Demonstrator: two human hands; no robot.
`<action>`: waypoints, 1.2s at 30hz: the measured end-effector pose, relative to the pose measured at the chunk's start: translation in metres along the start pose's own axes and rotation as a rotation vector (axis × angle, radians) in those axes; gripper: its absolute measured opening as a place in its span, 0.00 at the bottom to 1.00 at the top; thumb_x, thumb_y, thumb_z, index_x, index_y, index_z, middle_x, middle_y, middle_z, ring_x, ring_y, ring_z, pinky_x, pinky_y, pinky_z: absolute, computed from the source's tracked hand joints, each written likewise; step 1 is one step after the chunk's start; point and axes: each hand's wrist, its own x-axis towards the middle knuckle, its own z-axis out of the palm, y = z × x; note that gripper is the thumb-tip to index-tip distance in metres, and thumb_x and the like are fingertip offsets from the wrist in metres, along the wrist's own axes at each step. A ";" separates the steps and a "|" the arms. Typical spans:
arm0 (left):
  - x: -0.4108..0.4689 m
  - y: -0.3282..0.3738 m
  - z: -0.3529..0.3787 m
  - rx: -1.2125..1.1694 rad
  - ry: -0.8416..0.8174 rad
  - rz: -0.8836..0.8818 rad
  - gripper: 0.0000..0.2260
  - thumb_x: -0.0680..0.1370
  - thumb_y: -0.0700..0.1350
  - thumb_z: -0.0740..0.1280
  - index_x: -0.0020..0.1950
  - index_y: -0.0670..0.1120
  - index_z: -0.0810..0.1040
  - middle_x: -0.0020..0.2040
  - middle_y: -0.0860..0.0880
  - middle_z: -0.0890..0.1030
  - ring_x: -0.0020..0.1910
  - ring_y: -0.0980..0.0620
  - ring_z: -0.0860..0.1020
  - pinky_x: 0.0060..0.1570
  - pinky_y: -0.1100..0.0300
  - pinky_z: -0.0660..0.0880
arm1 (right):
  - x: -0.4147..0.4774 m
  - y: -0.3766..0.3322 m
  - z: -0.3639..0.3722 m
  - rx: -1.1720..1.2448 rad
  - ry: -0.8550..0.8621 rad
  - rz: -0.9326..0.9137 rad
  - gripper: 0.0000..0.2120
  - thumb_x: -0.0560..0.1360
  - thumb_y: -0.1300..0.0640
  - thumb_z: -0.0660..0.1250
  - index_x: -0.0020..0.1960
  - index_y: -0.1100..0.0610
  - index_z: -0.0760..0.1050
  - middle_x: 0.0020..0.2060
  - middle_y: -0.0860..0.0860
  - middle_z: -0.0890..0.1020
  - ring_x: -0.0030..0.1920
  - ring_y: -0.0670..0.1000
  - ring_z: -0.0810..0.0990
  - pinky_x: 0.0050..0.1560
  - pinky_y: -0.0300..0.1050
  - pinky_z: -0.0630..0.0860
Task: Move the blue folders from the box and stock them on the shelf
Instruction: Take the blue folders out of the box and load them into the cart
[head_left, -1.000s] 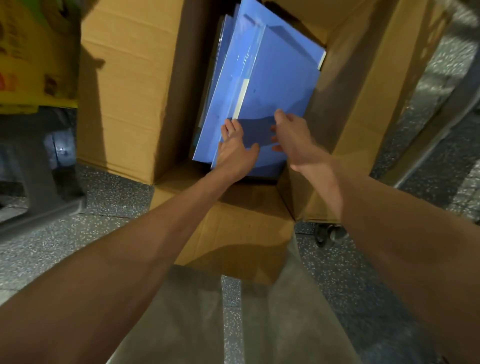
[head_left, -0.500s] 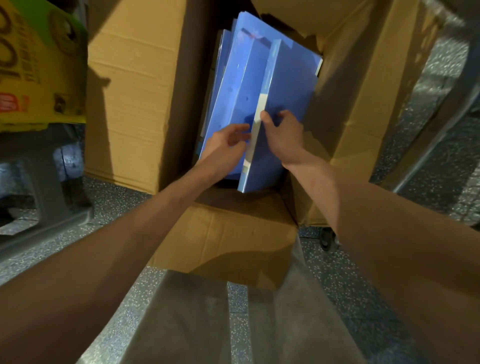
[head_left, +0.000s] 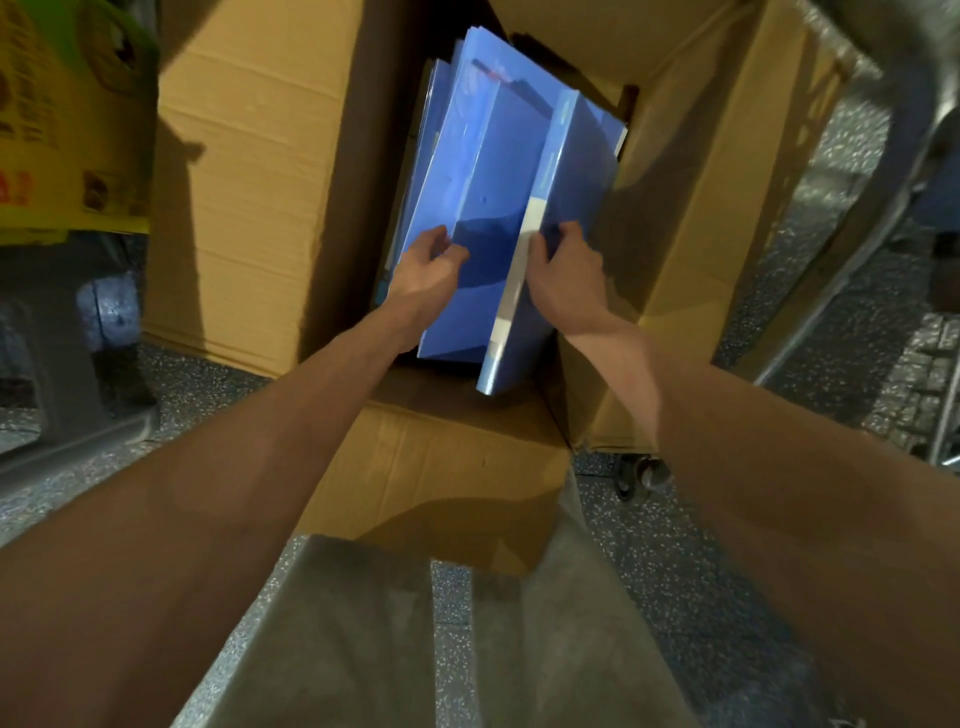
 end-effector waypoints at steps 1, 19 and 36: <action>-0.002 0.002 -0.001 -0.017 -0.014 -0.006 0.25 0.83 0.47 0.63 0.79 0.46 0.63 0.75 0.48 0.70 0.71 0.49 0.71 0.70 0.49 0.71 | -0.003 0.005 -0.005 0.011 -0.001 -0.002 0.20 0.84 0.51 0.56 0.71 0.62 0.66 0.65 0.61 0.77 0.65 0.63 0.74 0.57 0.48 0.70; -0.042 0.009 0.037 -0.136 -0.344 -0.172 0.17 0.86 0.51 0.54 0.73 0.49 0.69 0.54 0.48 0.84 0.50 0.50 0.83 0.53 0.56 0.76 | -0.008 0.032 -0.022 -0.015 0.155 0.141 0.26 0.78 0.45 0.67 0.65 0.66 0.72 0.62 0.64 0.78 0.64 0.63 0.75 0.59 0.49 0.70; -0.210 0.152 -0.079 0.624 -0.041 0.569 0.24 0.80 0.45 0.66 0.76 0.49 0.67 0.63 0.49 0.79 0.50 0.48 0.81 0.52 0.52 0.77 | -0.172 -0.067 -0.173 -0.007 0.012 -0.045 0.25 0.81 0.47 0.63 0.69 0.63 0.66 0.61 0.61 0.78 0.60 0.63 0.77 0.55 0.52 0.75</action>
